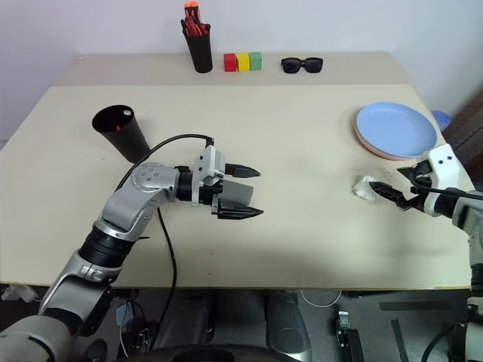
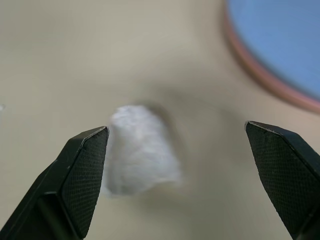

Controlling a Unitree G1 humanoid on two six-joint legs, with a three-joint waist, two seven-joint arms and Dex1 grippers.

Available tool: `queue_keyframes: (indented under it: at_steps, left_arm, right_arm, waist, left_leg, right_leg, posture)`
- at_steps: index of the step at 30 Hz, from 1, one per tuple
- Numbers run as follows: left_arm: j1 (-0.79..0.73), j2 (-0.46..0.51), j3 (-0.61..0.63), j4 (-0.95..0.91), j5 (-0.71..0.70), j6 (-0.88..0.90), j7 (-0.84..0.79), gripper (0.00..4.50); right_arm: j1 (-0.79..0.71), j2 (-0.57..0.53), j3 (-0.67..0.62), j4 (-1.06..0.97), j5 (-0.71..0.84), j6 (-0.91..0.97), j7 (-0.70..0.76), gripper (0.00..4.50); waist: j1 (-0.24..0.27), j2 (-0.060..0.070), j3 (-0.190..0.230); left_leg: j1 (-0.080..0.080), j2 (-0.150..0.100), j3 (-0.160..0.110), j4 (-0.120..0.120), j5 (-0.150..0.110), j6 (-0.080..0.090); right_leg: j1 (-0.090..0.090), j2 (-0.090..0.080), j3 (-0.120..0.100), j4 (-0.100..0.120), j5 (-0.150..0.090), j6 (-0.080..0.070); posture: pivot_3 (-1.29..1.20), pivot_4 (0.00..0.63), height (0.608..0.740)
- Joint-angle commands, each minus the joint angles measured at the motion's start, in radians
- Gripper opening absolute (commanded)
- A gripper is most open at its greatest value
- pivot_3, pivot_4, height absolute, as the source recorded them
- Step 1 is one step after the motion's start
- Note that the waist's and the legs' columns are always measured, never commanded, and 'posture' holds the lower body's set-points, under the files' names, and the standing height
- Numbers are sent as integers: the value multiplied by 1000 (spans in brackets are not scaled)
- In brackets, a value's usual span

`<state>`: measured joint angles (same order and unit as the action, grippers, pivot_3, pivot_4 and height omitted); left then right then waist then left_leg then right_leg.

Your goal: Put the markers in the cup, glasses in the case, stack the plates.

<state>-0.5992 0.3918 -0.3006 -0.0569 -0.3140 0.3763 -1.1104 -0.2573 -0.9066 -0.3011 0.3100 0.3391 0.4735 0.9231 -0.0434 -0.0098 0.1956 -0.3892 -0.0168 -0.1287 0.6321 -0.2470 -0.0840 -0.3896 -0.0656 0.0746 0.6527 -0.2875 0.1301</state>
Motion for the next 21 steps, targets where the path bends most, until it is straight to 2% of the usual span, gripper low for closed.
queue_keyframes:
  at_steps: [1, 3, 6, 11, 16, 21]
  left_arm:
    - [-6, 8, 14, -35, -2, -11, 3, 4500]
    - [-3, 12, 16, -43, -3, -8, 8, 4500]
    - [4, 18, 16, -52, -3, -5, 13, 4500]
    - [16, 30, 16, -67, -4, -1, 20, 4500]
    - [18, 29, 12, -71, -4, 1, 29, 4500]
    - [17, 27, 11, -70, -5, 2, 36, 4500]
  right_arm:
    - [-13, 13, 19, -17, 8, 13, 14, 4446]
    - [-12, 18, 35, -27, 12, 30, 22, 4446]
    - [-15, 26, 43, -37, 16, 50, 17, 3613]
    - [-12, 25, 31, -82, 19, 65, -7, 1129]
    - [-55, 41, -11, -87, 29, 21, -67, 1129]
    - [-200, 66, -13, 67, -21, -125, -148, 1129]
  waist:
    - [0, 0, 0]
    - [0, 0, 0]
    - [0, 0, 0]
    - [-1, 0, 0]
    - [0, 0, 0]
    - [-1, 0, 0]
  left_leg:
    - [0, 0, 0, 0, 0, 0]
    - [0, 0, 0, 0, 0, 0]
    - [0, 0, 0, 0, 0, 0]
    - [0, 0, 0, 0, 0, 0]
    - [0, 0, 0, 0, 0, 0]
    - [0, 0, 0, 0, 0, 0]
  right_leg:
    - [0, 0, 0, 0, 0, 0]
    - [0, 0, 0, 0, 0, 0]
    - [0, 0, 0, 0, 0, 0]
    - [0, 0, 0, 0, 0, 0]
    - [0, 0, 0, 0, 0, 0]
    - [0, 0, 0, 0, 0, 0]
  posture:
    - [0, 150, 740]
    - [0, 150, 740]
    - [0, 150, 740]
    - [0, 150, 740]
    - [0, 150, 740]
    - [0, 150, 740]
